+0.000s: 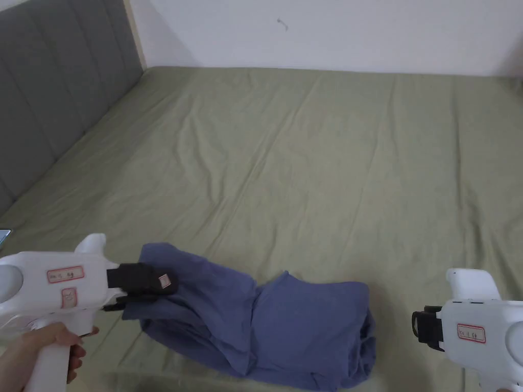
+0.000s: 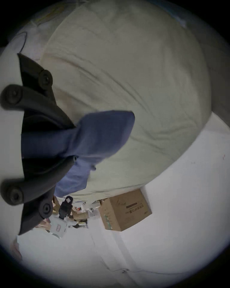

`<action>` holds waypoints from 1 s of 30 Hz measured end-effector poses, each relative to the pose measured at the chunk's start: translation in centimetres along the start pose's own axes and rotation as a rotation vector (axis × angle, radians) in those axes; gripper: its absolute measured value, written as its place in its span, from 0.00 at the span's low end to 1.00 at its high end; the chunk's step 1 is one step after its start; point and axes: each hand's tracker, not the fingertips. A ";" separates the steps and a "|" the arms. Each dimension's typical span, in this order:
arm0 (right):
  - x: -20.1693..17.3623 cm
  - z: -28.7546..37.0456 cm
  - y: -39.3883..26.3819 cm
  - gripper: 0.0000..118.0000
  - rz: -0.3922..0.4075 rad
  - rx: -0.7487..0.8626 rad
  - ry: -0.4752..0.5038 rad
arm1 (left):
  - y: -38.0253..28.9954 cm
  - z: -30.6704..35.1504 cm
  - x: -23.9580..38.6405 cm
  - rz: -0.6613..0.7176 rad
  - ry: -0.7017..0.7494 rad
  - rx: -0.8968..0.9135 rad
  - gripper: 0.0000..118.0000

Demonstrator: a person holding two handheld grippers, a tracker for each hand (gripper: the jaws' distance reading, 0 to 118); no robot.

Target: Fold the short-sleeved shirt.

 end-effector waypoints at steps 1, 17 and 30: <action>0.2 0.1 0.0 0.03 -0.002 0.001 -0.002 | 0.1 -0.1 2.2 -0.051 -0.012 -0.001 0.11; 6.0 2.3 -2.0 0.03 -0.135 0.026 -0.047 | -6.8 -17.7 18.1 -0.489 -0.138 -0.404 0.86; 6.3 1.8 -1.8 0.03 -0.120 0.040 -0.013 | -4.0 -16.0 12.1 -0.336 0.073 -0.250 0.01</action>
